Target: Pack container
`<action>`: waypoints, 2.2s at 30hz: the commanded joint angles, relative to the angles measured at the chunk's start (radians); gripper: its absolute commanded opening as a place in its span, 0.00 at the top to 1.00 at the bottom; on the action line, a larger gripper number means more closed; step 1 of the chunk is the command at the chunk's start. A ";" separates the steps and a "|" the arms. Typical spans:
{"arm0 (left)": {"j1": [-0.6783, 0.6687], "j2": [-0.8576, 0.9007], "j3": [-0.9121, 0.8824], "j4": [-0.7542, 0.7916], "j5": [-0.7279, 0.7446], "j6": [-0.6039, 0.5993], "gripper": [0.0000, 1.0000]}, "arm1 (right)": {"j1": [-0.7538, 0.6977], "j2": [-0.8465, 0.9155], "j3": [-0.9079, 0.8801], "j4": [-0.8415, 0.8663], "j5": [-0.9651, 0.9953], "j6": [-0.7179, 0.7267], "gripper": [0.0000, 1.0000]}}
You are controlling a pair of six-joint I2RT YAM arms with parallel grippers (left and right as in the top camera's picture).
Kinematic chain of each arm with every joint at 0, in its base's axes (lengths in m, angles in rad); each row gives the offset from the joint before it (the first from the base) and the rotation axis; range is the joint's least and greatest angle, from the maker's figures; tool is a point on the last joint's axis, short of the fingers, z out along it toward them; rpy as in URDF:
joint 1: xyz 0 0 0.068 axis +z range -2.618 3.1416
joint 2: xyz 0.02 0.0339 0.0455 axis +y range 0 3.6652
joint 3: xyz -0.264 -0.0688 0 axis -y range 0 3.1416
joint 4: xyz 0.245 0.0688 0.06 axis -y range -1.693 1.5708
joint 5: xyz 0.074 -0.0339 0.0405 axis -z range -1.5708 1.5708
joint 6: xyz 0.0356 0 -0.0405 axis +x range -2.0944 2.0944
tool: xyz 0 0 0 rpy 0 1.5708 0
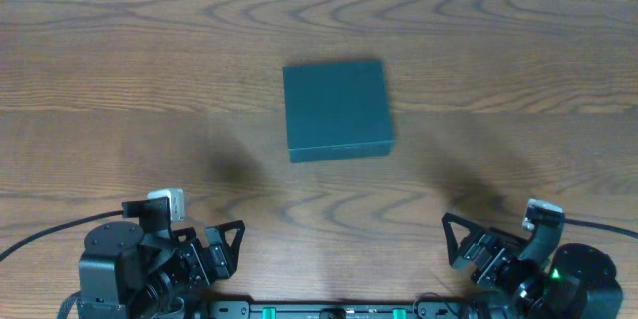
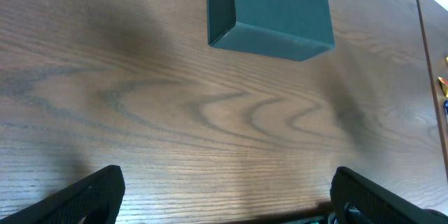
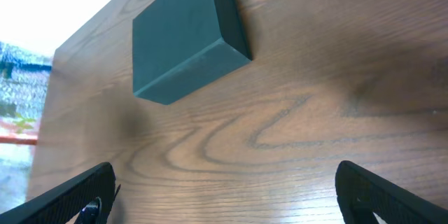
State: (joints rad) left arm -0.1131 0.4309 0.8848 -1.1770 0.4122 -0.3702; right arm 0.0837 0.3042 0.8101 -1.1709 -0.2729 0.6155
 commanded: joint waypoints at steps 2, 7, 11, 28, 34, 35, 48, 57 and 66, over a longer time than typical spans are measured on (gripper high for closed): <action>0.001 -0.006 0.000 -0.001 0.003 -0.008 0.04 | 0.008 -0.005 -0.006 -0.003 0.000 0.042 0.01; 0.001 -0.006 0.000 -0.001 0.003 -0.008 0.05 | 0.008 -0.005 -0.006 -0.003 0.000 0.042 0.01; 0.001 -0.006 0.000 -0.001 0.003 -0.008 0.05 | 0.008 -0.005 -0.006 -0.003 0.000 0.042 0.01; 0.204 -0.201 -0.341 0.523 -0.344 0.102 0.05 | 0.008 -0.005 -0.006 -0.003 0.000 0.042 0.01; 0.290 -0.293 -0.574 0.742 -0.344 0.165 0.05 | 0.008 -0.005 -0.006 -0.003 0.000 0.042 0.01; 0.292 -0.301 -0.598 0.763 -0.346 0.174 0.05 | 0.008 -0.005 -0.006 -0.003 0.000 0.042 0.01; 0.292 -0.415 -0.806 0.921 -0.346 0.210 0.05 | 0.008 -0.005 -0.006 -0.003 0.000 0.042 0.01; 0.217 -0.428 -0.806 0.922 -0.334 0.206 0.05 | 0.008 -0.005 -0.006 -0.003 0.000 0.042 0.01; 0.189 -0.427 -0.806 0.921 -0.335 0.210 0.05 | 0.008 -0.005 -0.006 -0.003 0.000 0.042 0.01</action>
State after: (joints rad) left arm 0.0822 0.0128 0.1059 -0.2539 0.0753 -0.1787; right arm 0.0837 0.3046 0.8070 -1.1751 -0.2729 0.6472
